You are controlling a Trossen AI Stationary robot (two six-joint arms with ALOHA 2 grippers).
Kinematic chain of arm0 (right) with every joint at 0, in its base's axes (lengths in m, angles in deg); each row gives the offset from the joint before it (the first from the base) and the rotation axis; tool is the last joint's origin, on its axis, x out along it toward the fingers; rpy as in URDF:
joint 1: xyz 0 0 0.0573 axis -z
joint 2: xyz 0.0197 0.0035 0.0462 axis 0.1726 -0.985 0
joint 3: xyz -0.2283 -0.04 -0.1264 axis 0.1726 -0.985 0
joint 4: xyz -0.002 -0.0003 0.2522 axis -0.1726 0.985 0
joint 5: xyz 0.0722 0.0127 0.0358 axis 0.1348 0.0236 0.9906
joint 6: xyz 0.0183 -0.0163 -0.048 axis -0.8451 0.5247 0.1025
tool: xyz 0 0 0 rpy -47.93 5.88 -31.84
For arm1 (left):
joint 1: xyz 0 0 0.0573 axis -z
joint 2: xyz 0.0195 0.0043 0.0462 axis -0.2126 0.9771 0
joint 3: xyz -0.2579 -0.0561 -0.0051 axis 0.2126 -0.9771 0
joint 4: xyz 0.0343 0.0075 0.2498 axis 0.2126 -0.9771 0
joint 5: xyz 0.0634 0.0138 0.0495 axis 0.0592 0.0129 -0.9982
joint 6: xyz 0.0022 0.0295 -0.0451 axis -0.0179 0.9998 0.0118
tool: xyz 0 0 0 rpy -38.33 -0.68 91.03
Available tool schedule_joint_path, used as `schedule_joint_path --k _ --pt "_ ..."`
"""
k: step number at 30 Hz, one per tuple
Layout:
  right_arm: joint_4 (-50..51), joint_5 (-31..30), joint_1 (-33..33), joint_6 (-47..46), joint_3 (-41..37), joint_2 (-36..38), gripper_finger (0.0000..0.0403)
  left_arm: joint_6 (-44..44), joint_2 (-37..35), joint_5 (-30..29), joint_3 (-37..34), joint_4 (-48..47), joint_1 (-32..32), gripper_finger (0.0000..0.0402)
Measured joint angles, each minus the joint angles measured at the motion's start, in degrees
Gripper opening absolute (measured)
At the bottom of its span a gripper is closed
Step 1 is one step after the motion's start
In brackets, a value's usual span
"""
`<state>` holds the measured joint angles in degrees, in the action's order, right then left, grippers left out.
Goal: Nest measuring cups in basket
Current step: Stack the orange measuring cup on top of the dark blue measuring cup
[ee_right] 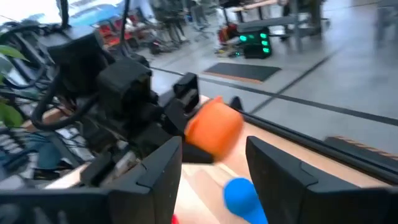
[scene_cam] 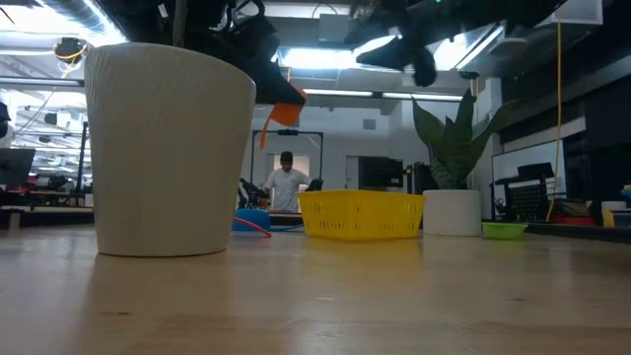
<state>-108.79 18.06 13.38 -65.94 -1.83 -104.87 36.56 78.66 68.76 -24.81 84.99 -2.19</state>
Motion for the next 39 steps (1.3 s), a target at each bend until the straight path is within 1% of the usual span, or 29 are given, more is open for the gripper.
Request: schedule_joint_path --k 5,13,18,22,25,30,33,36,39 --pt "-8.8 4.1 2.2 -0.2 0.0 -5.5 0.0184 0.0 0.0 -2.0 0.0 0.0 0.4 0.0009" --pt "-20.6 7.5 3.5 -0.2 0.0 -12.9 0.0184 0.0 0.0 -3.5 0.0 0.0 0.4 0.0008" --pt "-25.7 8.2 3.5 -0.2 0.0 -15.4 0.0184 0.0 0.0 -8.8 0.0 0.0 0.4 0.0009" --pt "-25.6 8.1 3.6 -0.2 2.1 -17.6 0.0184 0.0 0.0 -12.2 0.0 0.0 0.4 0.0007" --pt "-25.1 8.1 3.6 1.3 5.4 -20.1 0.0184 0.0 0.6 -12.4 0.0 0.0 0.4 0.0008" --pt "-20.5 7.9 3.6 5.2 10.7 -23.4 0.0184 0.0 2.0 -12.4 0.0 -0.2 0.4 0.0008" --pt "-16.7 5.7 3.6 6.0 13.2 -24.2 0.0184 0.2 2.0 -12.4 0.0 -0.2 0.4 0.0008" --pt "-13.1 5.1 3.6 5.5 14.6 -24.5 0.0184 1.2 2.0 -13.3 0.0 -1.1 0.6 0.0008" --pt "-12.1 5.1 3.6 5.5 14.8 -24.5 0.0184 1.9 2.0 -13.5 0.0 -1.1 0.6 0.0008"
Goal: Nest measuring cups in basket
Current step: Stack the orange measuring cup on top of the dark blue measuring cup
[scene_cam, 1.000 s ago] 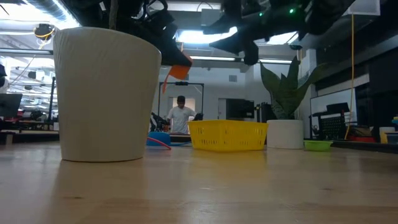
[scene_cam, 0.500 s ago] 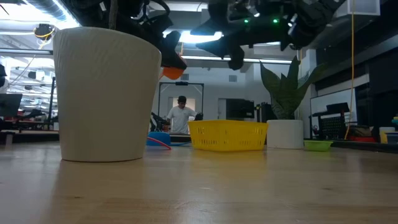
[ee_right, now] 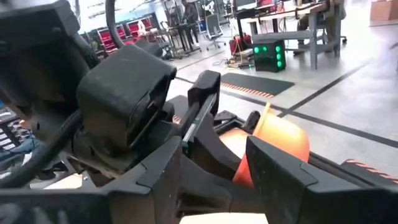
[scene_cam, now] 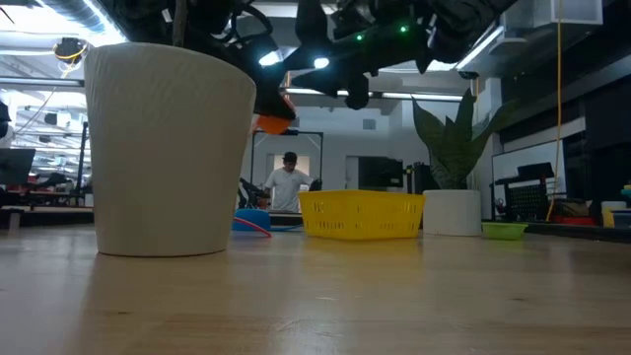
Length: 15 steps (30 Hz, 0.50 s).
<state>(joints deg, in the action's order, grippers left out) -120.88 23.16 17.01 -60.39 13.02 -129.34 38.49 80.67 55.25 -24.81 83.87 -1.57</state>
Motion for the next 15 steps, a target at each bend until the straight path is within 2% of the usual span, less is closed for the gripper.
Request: schedule_joint_path --k 7,15 --pt "4.9 0.0 0.3 0.2 0.0 0.0 0.0184 5.8 0.0 2.2 0.0 -0.3 0.9 0.0008" --pt "6.3 0.2 0.9 -1.6 0.0 0.1 0.0184 10.8 0.0 -0.3 0.0 -0.6 3.6 0.0008"
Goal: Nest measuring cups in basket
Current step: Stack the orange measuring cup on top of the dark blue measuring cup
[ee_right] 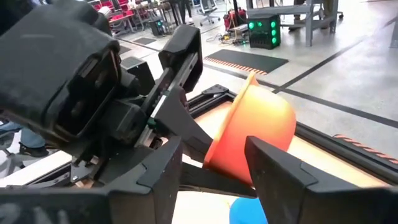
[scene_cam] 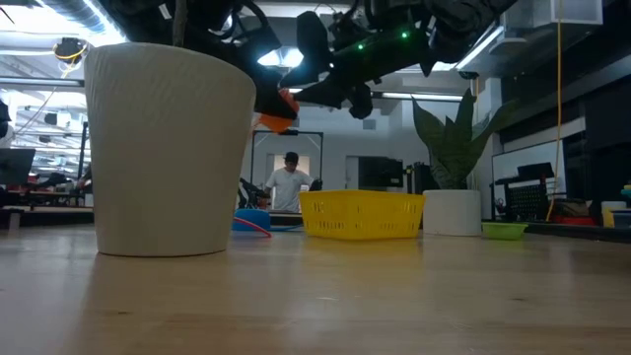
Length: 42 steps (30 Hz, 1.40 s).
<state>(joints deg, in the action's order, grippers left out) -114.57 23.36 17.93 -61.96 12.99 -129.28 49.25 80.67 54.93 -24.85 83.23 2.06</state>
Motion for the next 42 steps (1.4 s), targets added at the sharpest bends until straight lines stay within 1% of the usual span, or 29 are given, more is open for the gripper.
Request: schedule_joint_path --k 4,7,14,23,39,42 --pt "0.6 0.1 0.0 -0.8 0.0 0.0 0.0184 2.1 0.0 -1.8 0.0 0.0 0.8 0.0008" --pt "1.4 0.0 0.0 -2.6 0.0 0.1 0.0184 2.6 0.0 -1.7 -0.1 0.0 0.8 0.0008" --pt "1.8 -0.2 0.0 -3.0 0.0 0.1 0.0178 2.8 0.0 -1.7 -0.1 0.0 0.8 0.0008" --pt "2.0 -0.7 0.1 -4.1 0.0 0.1 0.0121 2.8 0.0 -1.2 -0.1 0.1 0.8 0.0008" --pt "1.7 0.6 0.0 -4.5 0.0 0.1 0.0016 3.0 0.0 -0.6 -0.1 0.6 0.9 0.0008" --pt "1.8 0.5 0.0 -4.5 0.0 0.0 0.0006 3.0 0.0 -0.8 0.0 0.7 0.9 0.0008"
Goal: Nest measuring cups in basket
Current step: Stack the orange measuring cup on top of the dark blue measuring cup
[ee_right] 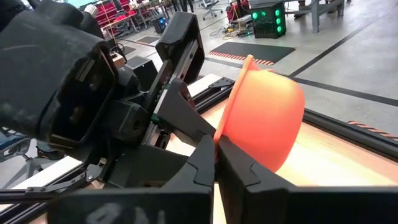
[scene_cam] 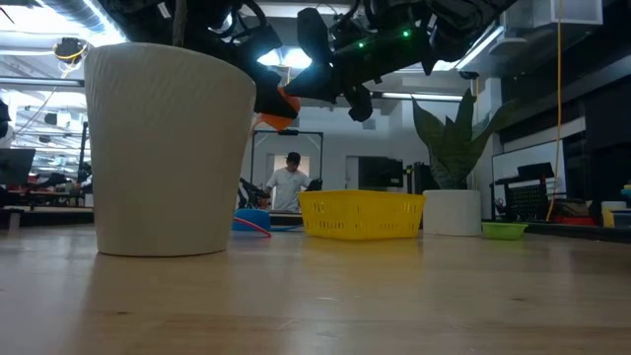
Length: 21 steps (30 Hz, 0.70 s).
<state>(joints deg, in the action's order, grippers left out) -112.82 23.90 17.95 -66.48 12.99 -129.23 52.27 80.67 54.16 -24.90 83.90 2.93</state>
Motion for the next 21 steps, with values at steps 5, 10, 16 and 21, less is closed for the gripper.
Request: schedule_joint_path --k 5,10,16,21 --pt "-0.3 -0.2 0.0 0.1 0.0 -0.1 0.0006 0.0 0.0 -0.8 0.0 0.0 0.0 0.0008" --pt "-0.3 -0.3 0.0 1.7 0.0 -0.1 0.0006 0.0 0.0 -1.2 0.1 0.0 0.0 0.0011" --pt "-0.6 -1.2 0.1 3.7 -0.1 -0.2 0.0006 -0.2 0.0 -1.3 0.2 -0.1 -0.7 0.0025" --pt "-0.4 -2.3 0.2 5.0 -0.2 -0.2 0.0005 -0.5 -0.1 -1.5 0.2 -0.1 -1.1 0.0041"
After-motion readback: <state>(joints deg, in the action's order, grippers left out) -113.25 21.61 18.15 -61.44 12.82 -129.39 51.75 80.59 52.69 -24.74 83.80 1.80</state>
